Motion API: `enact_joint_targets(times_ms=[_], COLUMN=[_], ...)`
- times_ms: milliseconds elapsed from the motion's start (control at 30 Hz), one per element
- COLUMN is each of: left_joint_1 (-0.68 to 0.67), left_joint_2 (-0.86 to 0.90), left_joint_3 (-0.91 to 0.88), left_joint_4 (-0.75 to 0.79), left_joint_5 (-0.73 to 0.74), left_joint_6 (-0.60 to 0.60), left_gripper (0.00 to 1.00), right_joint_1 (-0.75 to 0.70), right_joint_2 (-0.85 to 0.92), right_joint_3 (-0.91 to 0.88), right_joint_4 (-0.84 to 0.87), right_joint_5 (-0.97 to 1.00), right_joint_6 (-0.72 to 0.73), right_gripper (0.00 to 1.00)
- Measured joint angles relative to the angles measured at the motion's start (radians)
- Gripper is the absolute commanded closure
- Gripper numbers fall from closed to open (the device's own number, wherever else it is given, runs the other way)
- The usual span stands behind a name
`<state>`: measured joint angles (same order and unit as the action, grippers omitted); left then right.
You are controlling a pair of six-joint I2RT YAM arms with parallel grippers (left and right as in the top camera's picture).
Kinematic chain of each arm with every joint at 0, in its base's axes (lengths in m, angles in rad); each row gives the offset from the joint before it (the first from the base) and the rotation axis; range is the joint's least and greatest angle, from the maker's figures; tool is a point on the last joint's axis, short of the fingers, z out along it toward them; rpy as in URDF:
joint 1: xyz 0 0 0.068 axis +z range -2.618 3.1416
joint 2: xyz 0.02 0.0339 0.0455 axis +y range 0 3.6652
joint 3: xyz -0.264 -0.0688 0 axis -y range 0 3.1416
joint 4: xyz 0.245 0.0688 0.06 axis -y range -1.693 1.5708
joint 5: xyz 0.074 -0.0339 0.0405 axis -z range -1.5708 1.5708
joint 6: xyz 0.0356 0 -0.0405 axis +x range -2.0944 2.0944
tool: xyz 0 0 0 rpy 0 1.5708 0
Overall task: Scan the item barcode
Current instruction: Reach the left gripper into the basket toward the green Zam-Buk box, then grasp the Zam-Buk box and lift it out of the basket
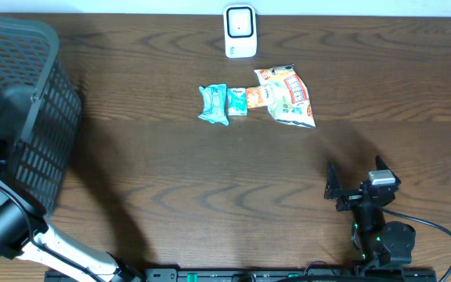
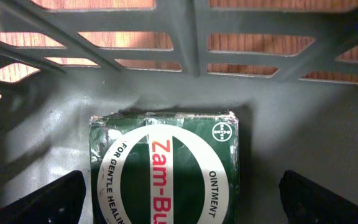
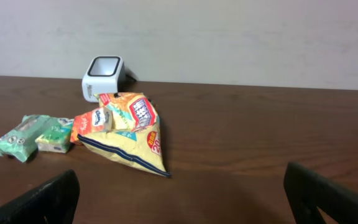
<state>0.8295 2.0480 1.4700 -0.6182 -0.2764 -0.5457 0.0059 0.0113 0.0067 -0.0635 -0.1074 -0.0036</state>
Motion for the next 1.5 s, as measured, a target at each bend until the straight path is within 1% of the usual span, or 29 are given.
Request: enact_joint_targets(times_ms=[200, 267, 367, 400, 433, 500, 600, 900, 1067, 1267, 1400, 1500], left_joint_1=[0.000, 0.000, 0.000, 0.000, 0.000, 0.000, 0.000, 0.001, 0.001, 0.001, 0.001, 0.000], left_joint_2=[0.000, -0.002, -0.011, -0.012, -0.013, -0.013, -0.013, -0.035, -0.122, -0.336, -0.481, -0.563], left_joint_3=[-0.024, -0.037, -0.060, -0.064, -0.067, -0.069, -0.069, -0.077, -0.106, -0.105, -0.105, -0.105], left_joint_4=[0.037, 0.061, 0.094, 0.097, 0.100, 0.100, 0.097, 0.044, 0.024, 0.037, 0.087, 0.145], left_joint_5=[-0.004, -0.008, -0.011, -0.013, -0.015, -0.018, -0.018, -0.018, 0.035, 0.156, 0.317, 0.439], left_joint_6=[-0.002, -0.004, -0.008, -0.008, -0.011, -0.011, -0.003, -0.002, 0.004, 0.004, 0.000, -0.026], left_gripper=[0.03, 0.05, 0.12, 0.22, 0.28, 0.31, 0.37, 0.38, 0.40, 0.40, 0.41, 0.41], right_joint_1=[0.000, 0.000, 0.000, 0.000, 0.000, 0.000, 0.000, 0.000, 0.000, 0.000, 0.000, 0.000], right_joint_2=[0.000, 0.000, 0.000, 0.000, 0.000, 0.000, 0.000, 0.000, 0.000, 0.000, 0.000, 0.000], right_joint_3=[0.000, 0.000, 0.000, 0.000, 0.000, 0.000, 0.000, 0.000, 0.000, 0.000, 0.000, 0.000], right_joint_4=[0.000, 0.000, 0.000, 0.000, 0.000, 0.000, 0.000, 0.000, 0.000, 0.000, 0.000, 0.000], right_joint_5=[0.000, 0.000, 0.000, 0.000, 0.000, 0.000, 0.000, 0.000, 0.000, 0.000, 0.000, 0.000], right_joint_6=[0.000, 0.000, 0.000, 0.000, 0.000, 0.000, 0.000, 0.000, 0.000, 0.000, 0.000, 0.000], right_gripper=[0.01, 0.01, 0.01, 0.01, 0.01, 0.01, 0.01, 0.01, 0.01, 0.01, 0.01, 0.01])
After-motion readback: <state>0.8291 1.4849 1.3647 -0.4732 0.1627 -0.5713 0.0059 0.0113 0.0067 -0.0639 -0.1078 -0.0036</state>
